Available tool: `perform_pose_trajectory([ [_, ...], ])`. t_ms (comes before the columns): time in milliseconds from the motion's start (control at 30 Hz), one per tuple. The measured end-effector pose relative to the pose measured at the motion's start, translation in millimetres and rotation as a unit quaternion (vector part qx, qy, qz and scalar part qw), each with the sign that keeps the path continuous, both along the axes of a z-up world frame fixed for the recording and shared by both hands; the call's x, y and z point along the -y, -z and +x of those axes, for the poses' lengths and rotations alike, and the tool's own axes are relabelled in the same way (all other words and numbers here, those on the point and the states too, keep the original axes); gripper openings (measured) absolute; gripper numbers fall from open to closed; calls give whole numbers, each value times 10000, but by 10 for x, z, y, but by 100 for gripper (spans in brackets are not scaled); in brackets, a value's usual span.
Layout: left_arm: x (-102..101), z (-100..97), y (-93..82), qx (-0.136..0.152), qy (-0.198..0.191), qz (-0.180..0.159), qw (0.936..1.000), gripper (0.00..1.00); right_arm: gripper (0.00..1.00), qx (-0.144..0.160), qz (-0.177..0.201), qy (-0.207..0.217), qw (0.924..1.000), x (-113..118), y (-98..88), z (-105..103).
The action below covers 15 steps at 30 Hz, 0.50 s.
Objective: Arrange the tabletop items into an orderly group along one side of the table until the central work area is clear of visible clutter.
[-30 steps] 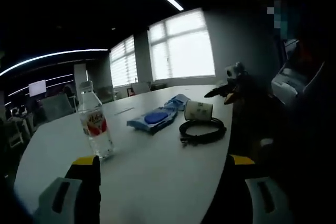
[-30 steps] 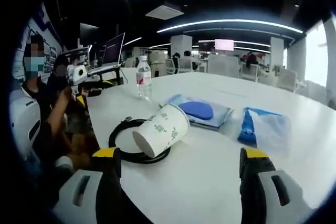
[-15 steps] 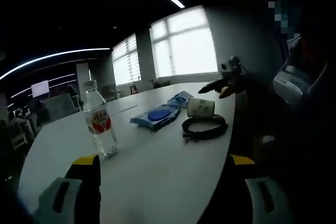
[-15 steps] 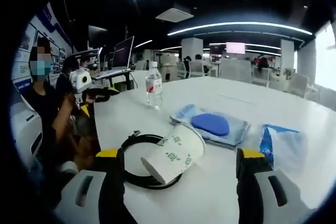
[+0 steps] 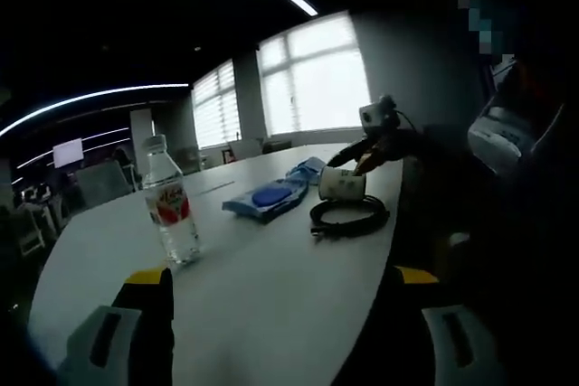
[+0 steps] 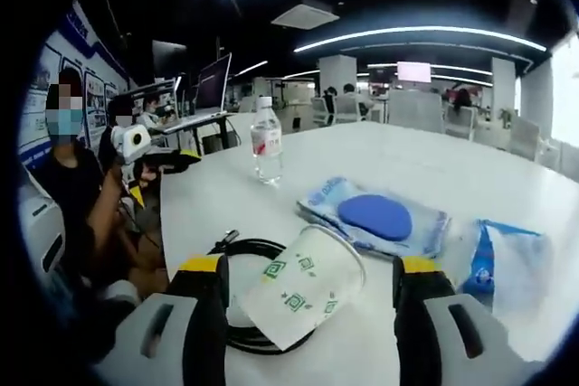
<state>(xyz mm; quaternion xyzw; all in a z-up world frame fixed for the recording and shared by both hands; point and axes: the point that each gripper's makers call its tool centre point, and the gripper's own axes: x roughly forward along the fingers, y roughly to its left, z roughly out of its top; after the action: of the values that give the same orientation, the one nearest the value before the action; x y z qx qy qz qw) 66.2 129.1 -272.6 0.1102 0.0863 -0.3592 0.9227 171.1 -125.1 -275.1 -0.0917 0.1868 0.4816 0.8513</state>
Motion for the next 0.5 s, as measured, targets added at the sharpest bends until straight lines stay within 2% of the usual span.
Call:
perform_pose_trajectory([
  [300,-23,2,48,-48,32,103,9999,98,68,-146,-37,-30,9999,-57,125,47],
  [400,-18,-4,74,-68,55,96,9999,97,63,-259,-47,-66,9996,-77,186,54],
  [500,-21,-10,104,-91,65,137,9998,97,57,-239,-186,-143,9994,-86,260,34],
])
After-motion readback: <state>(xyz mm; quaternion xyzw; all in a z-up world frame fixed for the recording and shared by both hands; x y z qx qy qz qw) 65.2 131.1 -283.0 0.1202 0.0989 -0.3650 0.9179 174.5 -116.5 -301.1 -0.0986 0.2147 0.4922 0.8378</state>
